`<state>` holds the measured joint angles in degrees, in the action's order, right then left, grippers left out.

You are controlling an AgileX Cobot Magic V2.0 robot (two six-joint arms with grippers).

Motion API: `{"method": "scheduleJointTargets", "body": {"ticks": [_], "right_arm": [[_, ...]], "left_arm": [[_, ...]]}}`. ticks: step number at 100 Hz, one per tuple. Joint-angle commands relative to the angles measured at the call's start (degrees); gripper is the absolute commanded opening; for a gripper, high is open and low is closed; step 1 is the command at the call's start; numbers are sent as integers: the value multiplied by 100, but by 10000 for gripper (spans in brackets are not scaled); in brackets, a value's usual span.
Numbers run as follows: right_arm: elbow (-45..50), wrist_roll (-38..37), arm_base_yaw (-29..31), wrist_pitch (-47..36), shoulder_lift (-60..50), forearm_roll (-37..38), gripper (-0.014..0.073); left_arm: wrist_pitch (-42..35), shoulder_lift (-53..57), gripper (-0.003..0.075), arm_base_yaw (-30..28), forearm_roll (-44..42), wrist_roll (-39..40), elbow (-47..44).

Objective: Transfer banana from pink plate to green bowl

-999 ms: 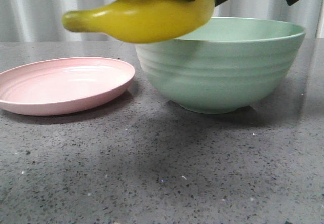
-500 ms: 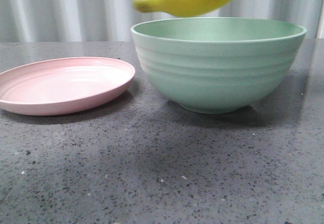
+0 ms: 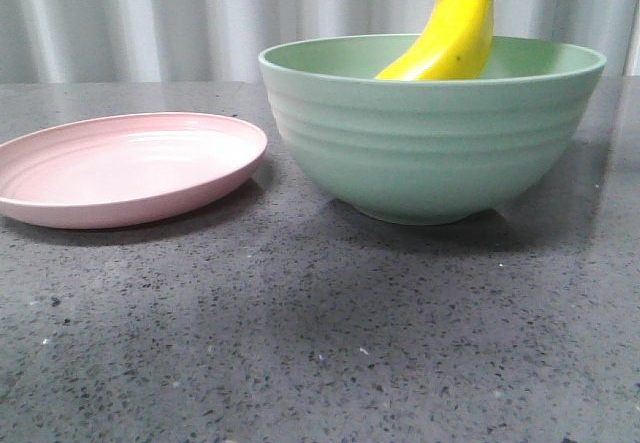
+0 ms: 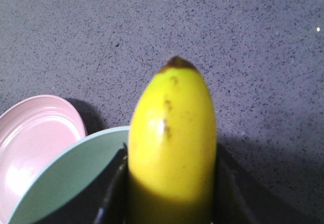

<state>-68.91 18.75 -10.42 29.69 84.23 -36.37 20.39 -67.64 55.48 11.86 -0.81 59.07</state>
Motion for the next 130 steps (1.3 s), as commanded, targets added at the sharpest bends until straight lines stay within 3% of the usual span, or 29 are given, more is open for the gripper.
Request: {"method": "scheduleJointTargets", "body": {"ticks": [1, 27, 55, 65, 78, 83, 107, 130], "right_arm": [[-194, 80, 26, -311, -205, -87, 328], [-194, 80, 26, -234, -264, -64, 344], [-194, 117, 26, -179, -827, 816, 340], [-194, 117, 26, 96, -1110, 841, 254], [-194, 128, 26, 431, -1478, 841, 7], [-182, 237, 26, 483, -1605, 841, -74], [370, 354, 26, 469, -2488, 841, -64], [1823, 526, 26, -502, -3812, 841, -64]], "left_arm": [[-440, 144, 344, 19, 56, -7, 206], [-460, 155, 344, 19, 56, -7, 206], [-880, 155, 321, 19, 56, -7, 206], [-897, 192, 198, 19, 56, -7, 206], [-897, 366, -23, 19, 56, -7, 206], [-887, 442, -20, 19, 44, -7, 206], [-374, 949, -20, 19, -163, -7, 153], [-808, 1893, -20, 19, -455, -7, -661]]}}
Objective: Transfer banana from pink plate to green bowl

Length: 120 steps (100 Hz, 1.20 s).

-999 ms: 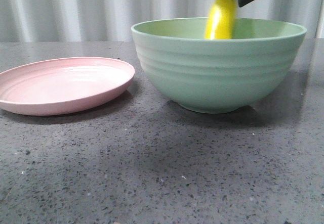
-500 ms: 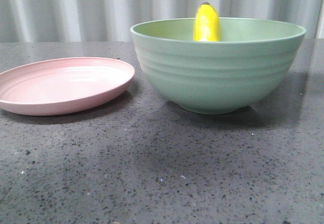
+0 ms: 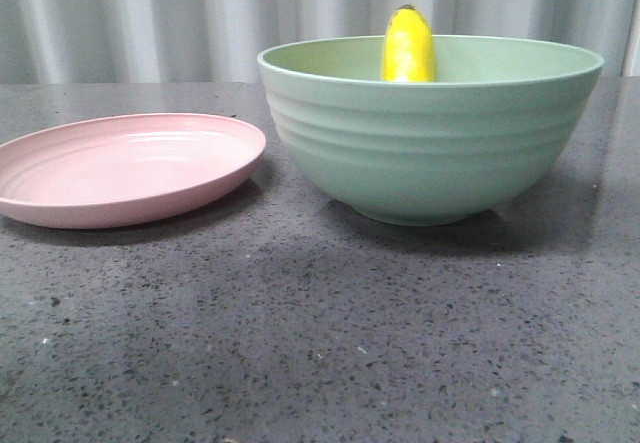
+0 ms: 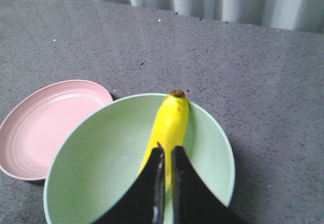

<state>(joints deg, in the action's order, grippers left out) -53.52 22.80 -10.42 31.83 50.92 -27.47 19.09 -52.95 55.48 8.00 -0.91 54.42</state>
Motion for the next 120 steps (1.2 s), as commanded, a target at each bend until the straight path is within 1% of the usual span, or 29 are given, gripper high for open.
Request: {"method": "scheduleJointTargets", "body": {"ticks": [1, 28, 44, 55, 72, 81, 120], "right_arm": [[334, 121, 26, -775, -525, -50, -64], [2105, 121, 26, -1784, -2409, -50, -64], [2911, 177, 26, -2115, -3450, -4, -64], [3281, 188, 26, -2078, -4067, 347, -64], [3635, 188, 26, -2068, -4739, 525, -64], [3691, 188, 26, -1874, -4906, 525, -64], [3704, 188, 26, -1857, -4894, 525, -64]], "left_arm": [[-701, 501, -20, 19, -69, 3, -233], [-1567, 2008, -20, 19, -69, 3, -1926], [-1616, 2935, -20, 19, -69, 3, -2785], [-1616, 3547, -20, 19, -69, 3, -3240], [-1621, 4287, -20, 19, 79, 13, -3790], [-1621, 4505, -20, 19, 79, 13, -3946], [-1569, 4531, -20, 19, 79, 13, -4275]]}}
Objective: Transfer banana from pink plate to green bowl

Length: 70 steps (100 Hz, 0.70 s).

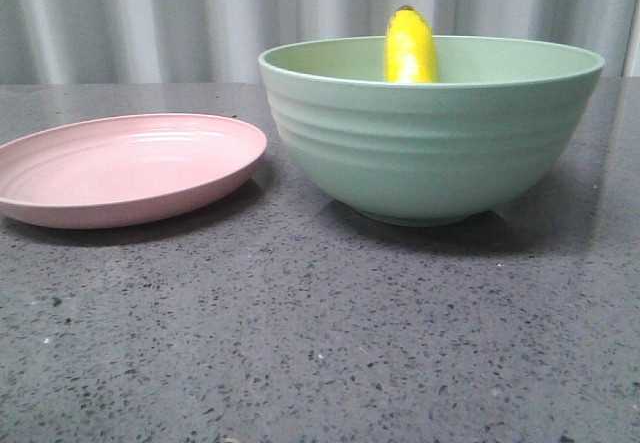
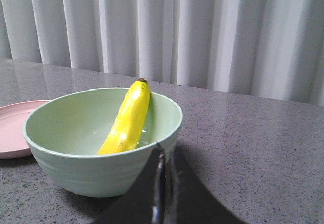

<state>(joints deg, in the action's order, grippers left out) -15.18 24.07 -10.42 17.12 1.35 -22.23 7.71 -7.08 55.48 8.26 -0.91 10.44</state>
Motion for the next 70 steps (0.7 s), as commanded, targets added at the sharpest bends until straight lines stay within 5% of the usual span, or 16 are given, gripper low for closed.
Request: {"method": "scheduleJointTargets", "body": {"ticks": [1, 23, 35, 70], "right_arm": [[-130, 60, 26, -385, 63, 1, -64], [-130, 60, 26, -385, 63, 1, -64], [-130, 60, 26, -385, 63, 1, -64], [-130, 60, 26, -385, 63, 1, -64]], "left_arm": [[-431, -56, -20, 19, 53, 13, 124], [-445, -69, -20, 19, -12, 13, 33], [-445, -69, -20, -247, -917, 13, -8], [-1508, -69, -20, -2494, -737, 27, -445]]}}
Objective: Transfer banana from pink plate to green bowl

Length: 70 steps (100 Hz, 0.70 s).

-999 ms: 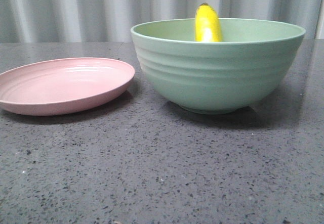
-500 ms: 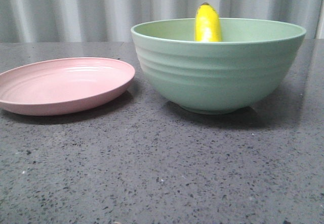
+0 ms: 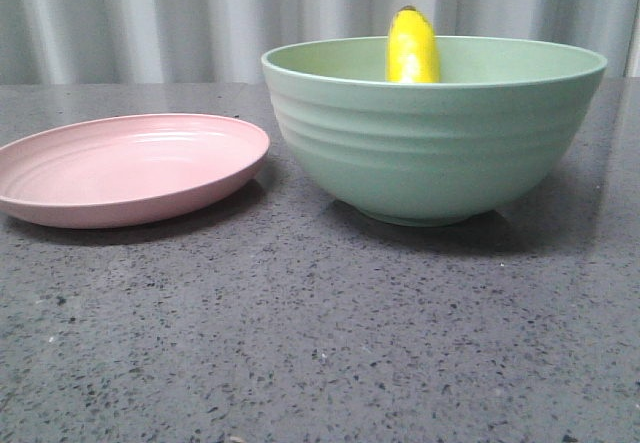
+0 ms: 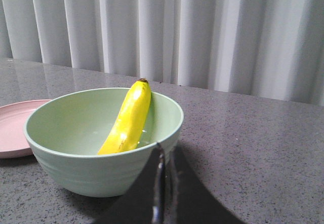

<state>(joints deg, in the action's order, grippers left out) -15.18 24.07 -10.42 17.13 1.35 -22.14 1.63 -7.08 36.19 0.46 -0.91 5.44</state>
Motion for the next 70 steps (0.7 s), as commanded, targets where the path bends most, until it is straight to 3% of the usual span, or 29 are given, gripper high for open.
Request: {"method": "scheduleJointTargets", "body": {"ticks": [1, 26, 48, 70], "right_arm": [[-130, 60, 26, -387, 63, -8, -64], [-130, 60, 26, -387, 63, -8, -64], [-107, 60, 26, -389, 63, -8, -64], [-107, 60, 26, -389, 63, -8, -64]], "left_arm": [[-926, -69, -20, -667, 42, 27, 32], [-1639, -69, -20, -2218, 42, 27, -615], [-425, 342, -20, -3091, 42, 27, -597], [1289, 858, -20, -3346, 42, 27, -606]]}}
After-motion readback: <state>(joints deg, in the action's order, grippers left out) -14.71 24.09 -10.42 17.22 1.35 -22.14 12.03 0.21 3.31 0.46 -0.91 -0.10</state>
